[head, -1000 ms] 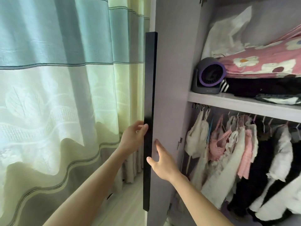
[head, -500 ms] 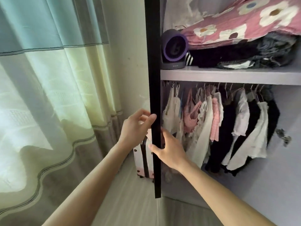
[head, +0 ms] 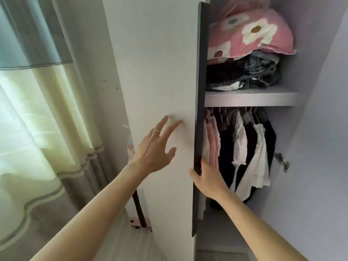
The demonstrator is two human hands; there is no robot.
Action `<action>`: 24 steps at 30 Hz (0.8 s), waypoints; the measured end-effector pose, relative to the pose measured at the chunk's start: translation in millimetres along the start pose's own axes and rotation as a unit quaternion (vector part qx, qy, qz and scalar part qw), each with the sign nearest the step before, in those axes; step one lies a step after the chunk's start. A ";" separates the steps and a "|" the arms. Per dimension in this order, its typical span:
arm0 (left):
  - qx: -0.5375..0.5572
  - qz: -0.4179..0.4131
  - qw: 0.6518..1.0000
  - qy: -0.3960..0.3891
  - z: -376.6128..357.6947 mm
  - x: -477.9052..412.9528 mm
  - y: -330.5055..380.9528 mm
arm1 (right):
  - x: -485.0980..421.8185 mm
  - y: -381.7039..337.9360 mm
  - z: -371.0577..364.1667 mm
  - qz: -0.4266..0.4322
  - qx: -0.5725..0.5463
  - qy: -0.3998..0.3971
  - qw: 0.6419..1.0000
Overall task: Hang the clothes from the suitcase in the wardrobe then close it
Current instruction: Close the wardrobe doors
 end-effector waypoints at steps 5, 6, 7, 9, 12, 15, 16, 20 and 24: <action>-0.134 -0.036 0.990 -0.015 -47.1 -48.0 1.8 | -37.6 28.3 30.7 -0.037 0.023 0.019 0.999; -0.143 -0.028 0.989 -0.015 -58.7 -61.0 5.4 | -51.5 36.4 36.8 -0.043 0.027 0.021 0.999; -0.151 -0.015 0.988 -0.013 -65.6 -62.4 6.8 | -56.9 39.5 36.4 -0.048 0.031 0.021 0.998; -0.160 0.009 0.987 0.000 -82.6 -77.2 11.2 | -77.3 48.3 42.9 -0.054 0.043 0.019 0.997; -0.171 0.034 0.985 0.019 -103.0 -97.3 13.2 | -102.3 58.7 51.2 -0.052 0.044 0.007 0.998; -0.191 0.044 0.980 0.042 -117.4 -113.5 11.5 | -123.5 67.6 56.4 -0.049 0.047 0.000 0.998; -0.199 0.045 0.978 0.049 -121.3 -117.5 10.3 | -129.1 71.0 56.7 -0.050 0.050 -0.004 0.997; -0.224 0.048 0.971 0.065 -132.6 -132.1 6.6 | -150.5 80.2 57.5 -0.056 0.054 -0.003 0.997; -0.232 0.061 0.969 0.065 -141.2 -142.8 6.2 | -171.6 91.3 53.5 -0.029 0.077 0.018 0.996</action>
Point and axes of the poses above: each hand's wrist, its own x-axis away from the middle knuckle, its own z-axis out of the back of the hand, y = z × x, the point moved 1 cm from there along -x, towards the middle knuckle, and after that the axes turned 4 degrees about -x, right-handed, at the moved point
